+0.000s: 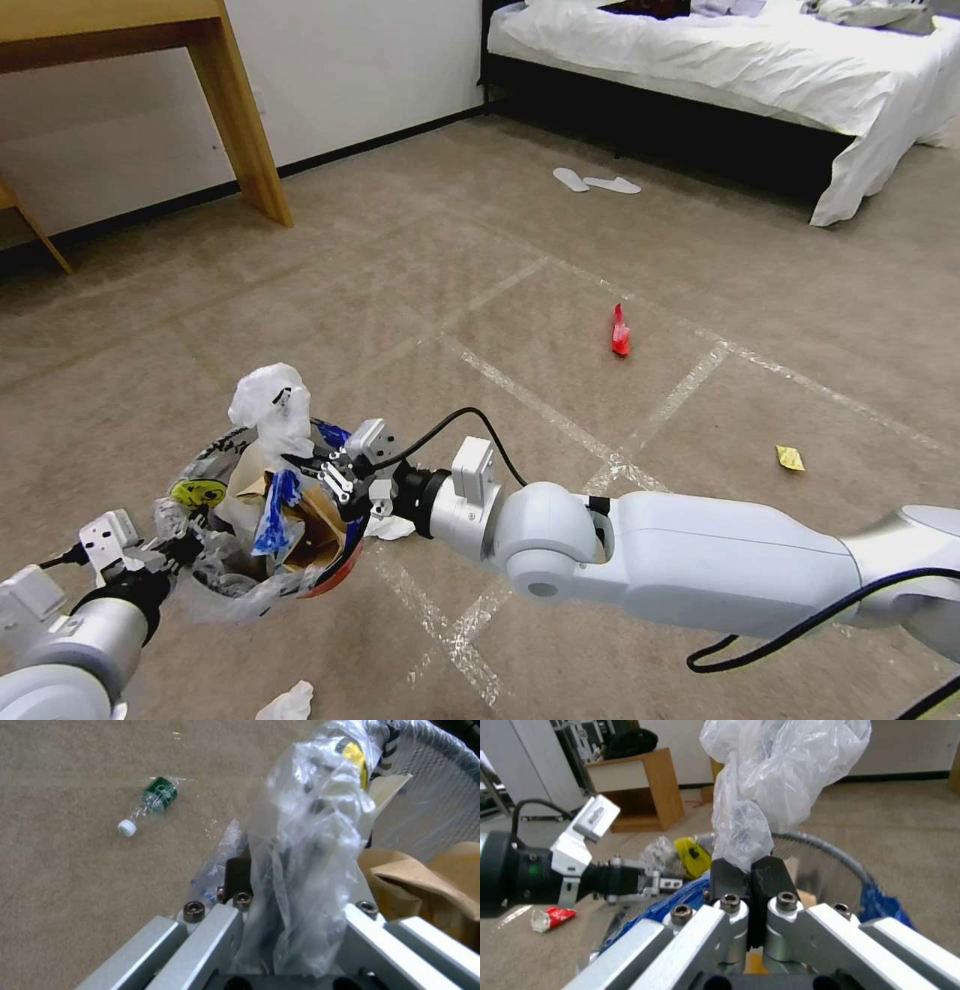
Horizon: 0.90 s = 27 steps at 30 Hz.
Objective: Pick up the trash bin and place the garbage on the floor into it.
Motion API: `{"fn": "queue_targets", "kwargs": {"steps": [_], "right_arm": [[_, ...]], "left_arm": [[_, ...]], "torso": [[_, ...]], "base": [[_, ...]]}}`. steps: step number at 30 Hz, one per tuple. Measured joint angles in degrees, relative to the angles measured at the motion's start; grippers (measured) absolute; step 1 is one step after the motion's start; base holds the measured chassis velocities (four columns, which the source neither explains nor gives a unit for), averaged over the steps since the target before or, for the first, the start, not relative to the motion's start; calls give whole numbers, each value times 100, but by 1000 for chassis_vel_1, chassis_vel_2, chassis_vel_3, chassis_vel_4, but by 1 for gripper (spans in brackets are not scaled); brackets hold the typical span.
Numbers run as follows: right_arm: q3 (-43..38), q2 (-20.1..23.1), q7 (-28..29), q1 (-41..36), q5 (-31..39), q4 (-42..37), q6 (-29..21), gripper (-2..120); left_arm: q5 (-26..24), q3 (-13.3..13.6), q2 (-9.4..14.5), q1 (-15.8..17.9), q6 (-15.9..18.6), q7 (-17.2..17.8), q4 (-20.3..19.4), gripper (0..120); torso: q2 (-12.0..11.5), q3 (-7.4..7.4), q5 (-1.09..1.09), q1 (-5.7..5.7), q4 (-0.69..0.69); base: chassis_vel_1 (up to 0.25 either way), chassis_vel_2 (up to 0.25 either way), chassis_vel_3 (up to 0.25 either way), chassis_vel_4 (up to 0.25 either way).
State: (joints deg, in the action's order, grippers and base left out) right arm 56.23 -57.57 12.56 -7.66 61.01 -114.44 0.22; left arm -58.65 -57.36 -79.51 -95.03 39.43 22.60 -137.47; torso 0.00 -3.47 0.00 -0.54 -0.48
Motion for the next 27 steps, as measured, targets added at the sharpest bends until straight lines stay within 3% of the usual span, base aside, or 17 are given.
{"fn": "queue_targets", "kwargs": {"steps": [27], "right_arm": [[190, -301, 191, -27, 18, 428, -89, 0]], "left_arm": [[-56, -11, 25, -78, 0, -8, -122, 2]], "torso": [[0, 0, 0, 0, 0]], "base": [[0, 0, 0, 0]]}}
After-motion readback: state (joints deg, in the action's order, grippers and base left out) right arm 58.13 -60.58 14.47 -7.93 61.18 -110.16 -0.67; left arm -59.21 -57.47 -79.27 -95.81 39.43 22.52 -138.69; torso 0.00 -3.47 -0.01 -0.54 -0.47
